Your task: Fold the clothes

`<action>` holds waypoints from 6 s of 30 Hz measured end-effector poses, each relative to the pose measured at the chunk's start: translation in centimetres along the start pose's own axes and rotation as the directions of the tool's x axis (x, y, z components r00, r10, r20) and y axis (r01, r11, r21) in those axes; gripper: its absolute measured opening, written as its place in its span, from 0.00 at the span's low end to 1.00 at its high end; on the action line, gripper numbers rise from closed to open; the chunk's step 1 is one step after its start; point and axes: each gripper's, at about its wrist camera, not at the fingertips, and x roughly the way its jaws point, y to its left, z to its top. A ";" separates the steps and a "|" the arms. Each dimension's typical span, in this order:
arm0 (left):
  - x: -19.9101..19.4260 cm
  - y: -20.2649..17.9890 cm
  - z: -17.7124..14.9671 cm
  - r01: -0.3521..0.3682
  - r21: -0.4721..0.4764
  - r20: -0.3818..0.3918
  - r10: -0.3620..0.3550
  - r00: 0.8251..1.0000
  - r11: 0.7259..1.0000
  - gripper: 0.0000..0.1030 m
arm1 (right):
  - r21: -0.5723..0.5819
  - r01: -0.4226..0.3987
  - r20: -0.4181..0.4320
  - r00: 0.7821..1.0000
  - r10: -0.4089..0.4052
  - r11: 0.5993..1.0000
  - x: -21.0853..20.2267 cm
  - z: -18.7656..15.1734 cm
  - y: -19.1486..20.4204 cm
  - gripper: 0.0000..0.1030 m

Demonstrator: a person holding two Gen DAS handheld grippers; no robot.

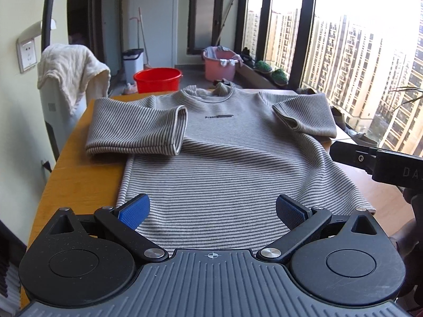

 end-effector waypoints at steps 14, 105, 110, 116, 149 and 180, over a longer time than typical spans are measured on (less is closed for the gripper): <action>4.5 0.9 -1.8 0.003 -0.038 -0.116 -0.007 0.993 0.999 1.00 | 0.109 -0.082 -0.252 0.962 0.107 0.991 5.5 -2.7 -1.1 1.00; 0.7 4.0 -4.1 0.291 -0.283 -0.035 -0.313 0.949 0.914 1.00 | -0.396 -0.029 -0.049 0.999 0.011 0.918 13.4 16.3 17.1 0.43; 0.7 3.9 -4.5 0.292 -0.276 -0.014 -0.307 0.951 0.916 1.00 | -0.366 -0.111 -0.024 0.994 0.110 0.924 10.3 15.8 16.0 0.54; 0.7 2.6 -4.9 0.254 -0.225 -0.003 -0.261 0.965 0.941 1.00 | -0.168 -0.231 -0.051 0.973 0.225 0.958 4.7 12.8 8.2 0.70; 7.1 4.2 3.1 -0.250 0.097 -0.052 0.255 0.965 0.963 0.57 | 0.306 -0.524 -0.201 0.780 0.592 0.795 -1.6 -6.5 -1.8 0.99; -3.4 4.6 16.0 -0.198 0.011 0.204 0.192 0.960 0.980 0.17 | 0.283 -0.518 -0.212 0.787 0.580 0.807 -1.5 -7.0 -1.8 1.00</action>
